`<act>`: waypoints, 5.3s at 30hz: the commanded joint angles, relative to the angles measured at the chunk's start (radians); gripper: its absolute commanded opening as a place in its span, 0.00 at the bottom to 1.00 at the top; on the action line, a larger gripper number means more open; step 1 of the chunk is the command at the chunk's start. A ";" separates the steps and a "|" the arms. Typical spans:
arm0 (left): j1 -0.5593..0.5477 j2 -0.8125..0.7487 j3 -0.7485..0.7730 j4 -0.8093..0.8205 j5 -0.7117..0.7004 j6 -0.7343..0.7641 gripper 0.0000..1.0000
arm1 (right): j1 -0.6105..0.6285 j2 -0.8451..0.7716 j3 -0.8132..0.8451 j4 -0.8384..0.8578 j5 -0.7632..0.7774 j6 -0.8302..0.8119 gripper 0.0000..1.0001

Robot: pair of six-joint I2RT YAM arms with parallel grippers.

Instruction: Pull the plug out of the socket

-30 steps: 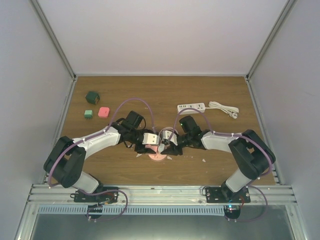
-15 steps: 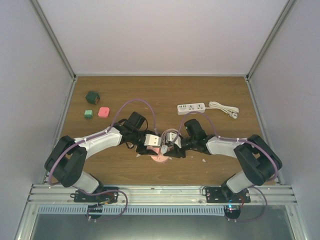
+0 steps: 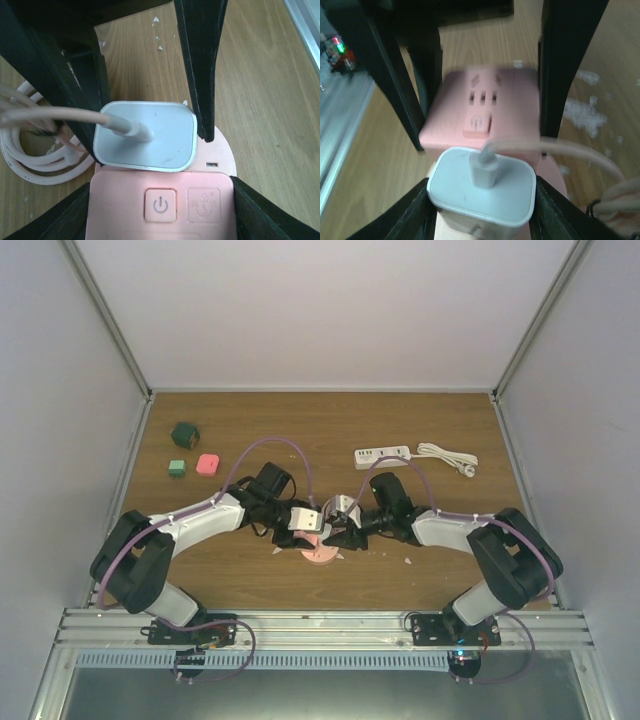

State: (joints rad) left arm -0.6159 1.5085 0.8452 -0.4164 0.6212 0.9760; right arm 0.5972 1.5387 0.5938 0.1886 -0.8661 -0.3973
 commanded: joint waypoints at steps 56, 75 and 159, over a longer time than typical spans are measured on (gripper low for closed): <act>0.009 -0.111 0.212 0.334 -0.249 -0.604 0.63 | -0.206 -0.081 0.049 0.635 0.015 1.126 0.28; -0.030 -0.028 0.283 0.327 -0.277 -0.640 0.37 | -0.166 -0.057 0.015 0.701 0.045 1.169 0.33; 0.843 0.422 0.517 0.139 -0.037 -0.601 0.67 | -0.192 -0.212 0.112 0.119 -0.046 0.340 1.00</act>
State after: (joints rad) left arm 0.2245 2.0327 1.3956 -0.3302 0.6094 0.3588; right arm 0.4091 1.3106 0.6830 0.3122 -0.8963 -0.0296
